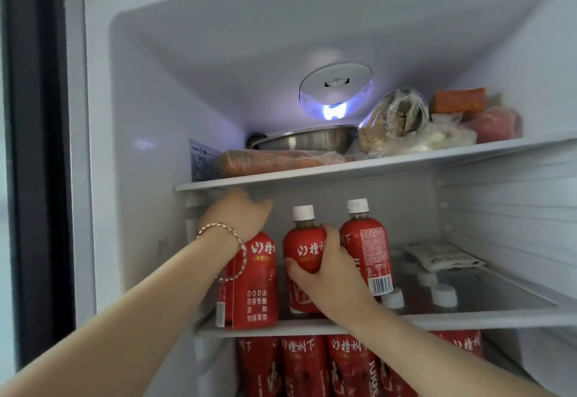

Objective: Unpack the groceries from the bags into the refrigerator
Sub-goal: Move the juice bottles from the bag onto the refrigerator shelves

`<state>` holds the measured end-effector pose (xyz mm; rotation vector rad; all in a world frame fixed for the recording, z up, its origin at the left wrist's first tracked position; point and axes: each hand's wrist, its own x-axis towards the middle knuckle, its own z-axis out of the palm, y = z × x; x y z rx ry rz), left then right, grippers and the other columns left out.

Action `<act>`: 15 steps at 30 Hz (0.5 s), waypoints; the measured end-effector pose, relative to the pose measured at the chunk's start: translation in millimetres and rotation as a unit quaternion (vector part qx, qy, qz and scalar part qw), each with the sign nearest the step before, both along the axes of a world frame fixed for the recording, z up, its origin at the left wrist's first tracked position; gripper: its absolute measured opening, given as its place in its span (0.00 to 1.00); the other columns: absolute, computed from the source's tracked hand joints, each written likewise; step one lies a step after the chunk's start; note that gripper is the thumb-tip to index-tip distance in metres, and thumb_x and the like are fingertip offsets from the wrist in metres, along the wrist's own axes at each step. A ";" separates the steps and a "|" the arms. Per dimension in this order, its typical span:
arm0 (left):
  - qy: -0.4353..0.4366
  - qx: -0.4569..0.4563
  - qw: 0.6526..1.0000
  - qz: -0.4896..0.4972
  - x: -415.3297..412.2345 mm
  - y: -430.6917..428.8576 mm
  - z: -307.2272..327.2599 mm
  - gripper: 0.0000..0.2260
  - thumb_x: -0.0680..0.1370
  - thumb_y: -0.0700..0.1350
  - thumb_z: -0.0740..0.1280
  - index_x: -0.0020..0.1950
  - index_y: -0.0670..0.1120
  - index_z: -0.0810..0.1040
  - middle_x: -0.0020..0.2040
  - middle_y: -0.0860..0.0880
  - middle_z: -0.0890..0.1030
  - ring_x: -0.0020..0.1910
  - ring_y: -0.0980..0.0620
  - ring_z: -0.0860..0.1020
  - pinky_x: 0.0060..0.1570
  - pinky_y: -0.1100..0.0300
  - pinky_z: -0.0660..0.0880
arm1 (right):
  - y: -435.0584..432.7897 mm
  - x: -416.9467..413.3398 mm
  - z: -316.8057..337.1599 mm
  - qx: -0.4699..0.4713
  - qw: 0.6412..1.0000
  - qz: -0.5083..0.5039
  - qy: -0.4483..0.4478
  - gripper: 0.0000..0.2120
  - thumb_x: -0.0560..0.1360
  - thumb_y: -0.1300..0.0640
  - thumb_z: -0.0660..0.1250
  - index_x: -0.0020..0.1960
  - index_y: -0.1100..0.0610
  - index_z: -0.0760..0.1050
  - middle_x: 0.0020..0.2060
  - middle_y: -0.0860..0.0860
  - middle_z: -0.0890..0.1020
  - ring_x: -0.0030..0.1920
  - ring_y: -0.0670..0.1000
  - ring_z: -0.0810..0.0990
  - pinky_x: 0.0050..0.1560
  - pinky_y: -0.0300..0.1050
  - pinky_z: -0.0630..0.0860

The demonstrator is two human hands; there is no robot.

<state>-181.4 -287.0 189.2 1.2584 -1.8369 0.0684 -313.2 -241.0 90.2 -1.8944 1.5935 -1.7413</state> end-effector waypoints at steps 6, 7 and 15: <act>0.183 -0.094 0.979 -0.001 -2.9 10.7 -23.4 0.12 0.77 0.50 0.61 0.38 0.44 0.77 0.38 0.43 0.82 0.41 0.42 0.79 0.40 0.57 0.73 | 2.1 0.2 0.9 0.012 1.000 -0.005 0.010 0.38 0.72 0.44 0.68 0.74 0.51 0.50 0.60 0.52 0.73 0.53 0.50 0.78 0.53 0.46 0.79; 0.176 -0.081 0.981 -0.001 -5.4 11.4 -23.4 0.13 0.77 0.51 0.60 0.41 0.44 0.77 0.41 0.42 0.82 0.44 0.41 0.80 0.42 0.55 0.73 | 2.8 0.3 1.6 0.013 1.000 -0.007 0.014 0.39 0.72 0.43 0.67 0.74 0.51 0.50 0.60 0.52 0.73 0.53 0.50 0.78 0.54 0.46 0.79; -0.090 -0.016 0.990 0.107 2.7 39.1 -82.1 0.37 0.76 0.63 0.56 0.76 0.54 0.38 0.67 0.40 0.59 0.62 0.41 0.69 0.56 0.51 0.72 | 5.0 -0.2 0.0 0.033 0.998 -0.011 0.044 0.44 0.72 0.44 0.68 0.76 0.50 0.41 0.64 0.55 0.71 0.55 0.52 0.79 0.54 0.45 0.78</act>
